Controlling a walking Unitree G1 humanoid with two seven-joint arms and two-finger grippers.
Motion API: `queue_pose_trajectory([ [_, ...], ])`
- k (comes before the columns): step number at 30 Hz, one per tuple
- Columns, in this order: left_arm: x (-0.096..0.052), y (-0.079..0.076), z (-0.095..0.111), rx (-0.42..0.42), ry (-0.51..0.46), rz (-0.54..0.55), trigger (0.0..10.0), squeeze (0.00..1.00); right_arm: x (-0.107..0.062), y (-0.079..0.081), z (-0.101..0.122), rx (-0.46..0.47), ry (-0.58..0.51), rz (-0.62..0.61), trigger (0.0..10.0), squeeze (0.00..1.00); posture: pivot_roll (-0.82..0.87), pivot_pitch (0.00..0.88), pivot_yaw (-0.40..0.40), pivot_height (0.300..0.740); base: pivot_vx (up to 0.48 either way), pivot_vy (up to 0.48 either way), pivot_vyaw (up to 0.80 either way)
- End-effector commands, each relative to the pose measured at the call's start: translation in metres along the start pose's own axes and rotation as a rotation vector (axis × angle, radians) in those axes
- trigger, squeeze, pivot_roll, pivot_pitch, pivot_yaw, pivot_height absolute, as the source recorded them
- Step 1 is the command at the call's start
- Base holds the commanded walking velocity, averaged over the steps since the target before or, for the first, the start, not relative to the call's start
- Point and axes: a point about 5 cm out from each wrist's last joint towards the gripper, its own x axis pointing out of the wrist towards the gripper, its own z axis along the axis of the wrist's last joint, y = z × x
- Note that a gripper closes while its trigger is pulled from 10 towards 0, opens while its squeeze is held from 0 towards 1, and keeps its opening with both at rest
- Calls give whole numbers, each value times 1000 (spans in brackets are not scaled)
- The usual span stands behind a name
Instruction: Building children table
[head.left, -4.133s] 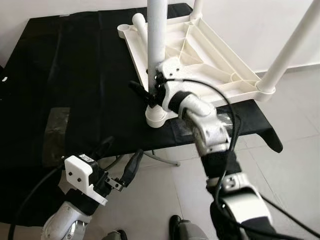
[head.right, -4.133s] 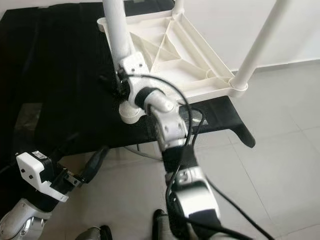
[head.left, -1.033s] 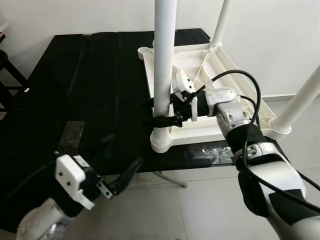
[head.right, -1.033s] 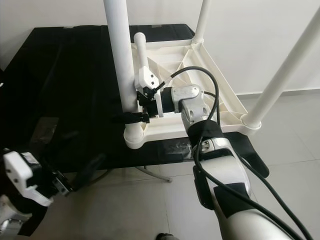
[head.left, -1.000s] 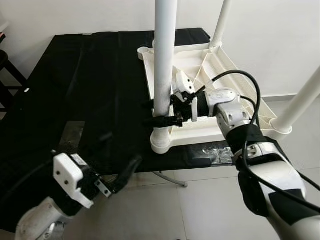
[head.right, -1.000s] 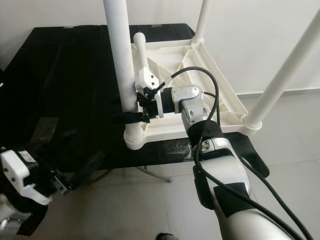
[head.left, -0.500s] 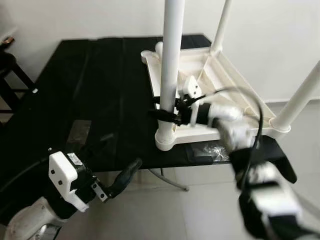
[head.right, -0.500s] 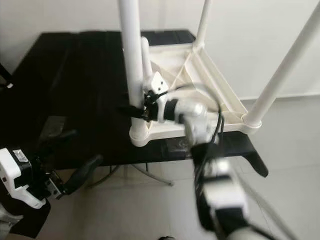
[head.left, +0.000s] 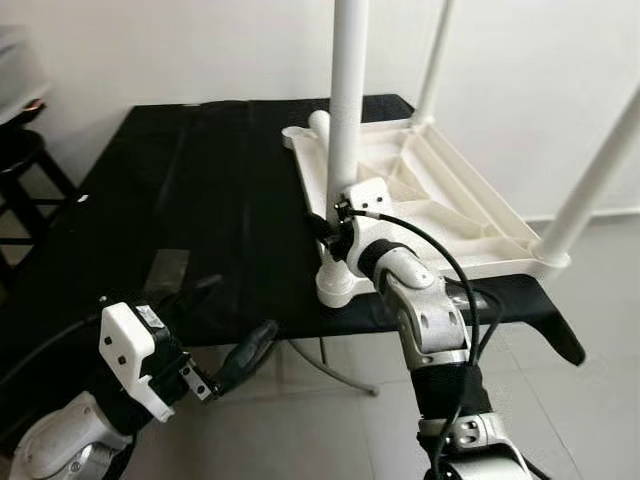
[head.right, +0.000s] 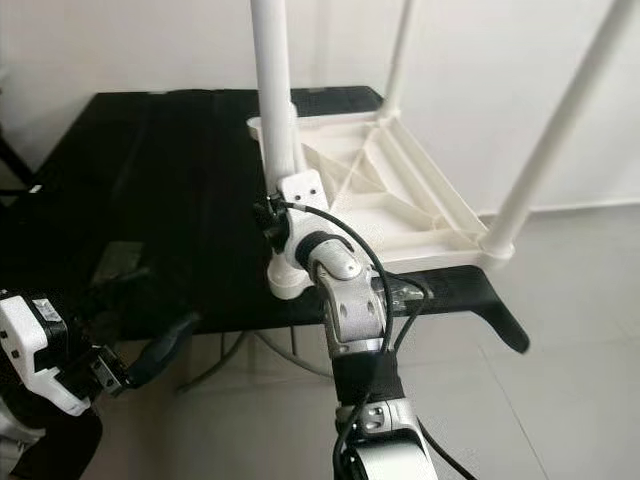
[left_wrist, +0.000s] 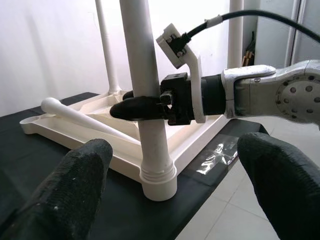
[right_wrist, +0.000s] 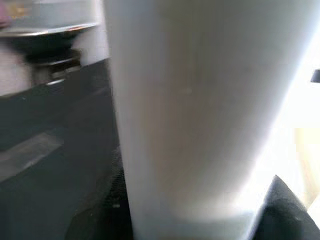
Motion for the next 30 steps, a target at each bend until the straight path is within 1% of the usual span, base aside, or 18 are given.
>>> queue_pose_trajectory([
  [1,-1,-1,-4,-5,8,10,10000,0,3,9,0,24,11,73,10000,1000,33,139,-29,740,0,0,0],
  [4,-2,-6,-8,-21,10,27,10000,0,-1,-5,28,-14,-72,317,10000,1000,41,135,-32,740,0,0,0],
  [5,-2,-6,-8,-21,10,27,10000,0,-1,-5,28,-14,-72,317,10000,1000,41,135,-32,740,0,0,0],
  [6,-2,-7,-9,-27,9,31,10000,0,-4,-9,37,-59,-108,414,10000,1000,44,135,-31,740,0,0,0],
  [7,-2,-7,-9,-27,9,31,10000,0,-4,-9,37,-59,-108,414,10000,1000,44,135,-31,740,0,0,0],
  [8,-2,-8,-9,-30,8,31,10000,0,-7,-12,45,-106,-128,516,10000,1000,48,135,-32,740,0,0,0],
  [9,-2,-8,-9,-30,8,31,10000,0,-7,-12,45,-106,-128,516,10000,1000,48,135,-32,740,0,0,0],
  [10,-2,-8,-9,-30,8,30,10000,0,-9,-14,48,-133,-133,574,10000,1000,48,135,-32,740,0,0,0],
  [11,-1,-9,-10,-32,7,27,10000,0,-10,-16,52,-190,-117,686,10000,0,56,137,-34,740,0,0,0],
  [12,-1,-9,-10,-32,7,27,10000,0,-10,-16,52,-190,-117,686,10000,0,56,137,-34,740,0,0,0],
  [14,-1,-11,-10,-38,9,20,10000,0,-10,-15,57,-276,-80,881,10000,0,64,134,-32,740,0,0,0],
  [15,-1,-11,-10,-38,9,20,10000,0,-10,-15,57,-276,-80,881,10000,0,64,134,-32,740,0,0,0],
  [16,-1,-13,-10,-41,9,16,10000,0,-9,-13,59,-289,-61,965,10000,0,69,132,-29,740,0,0,0],
  [23,0,-13,-8,-34,4,13,10000,0,-6,-11,61,-297,-5,1108,9765,0,81,133,-33,740,0,0,0],
  [24,-1,-11,-7,-26,4,15,10000,0,-5,-12,60,-288,9,1128,1059,0,76,131,-38,740,0,0,0],
  [25,-1,-10,-7,-21,5,16,10000,0,-5,-13,58,-280,16,1137,1059,0,76,131,-38,740,0,0,0],
  [26,-1,-9,-6,-16,4,17,10000,0,-5,-13,57,-273,20,1143,0,0,67,130,-42,740,0,0,0],
  [30,-1,-8,-5,-11,2,20,10000,0,-5,-14,54,-262,10,1151,0,0,54,128,-34,740,0,0,0],
])
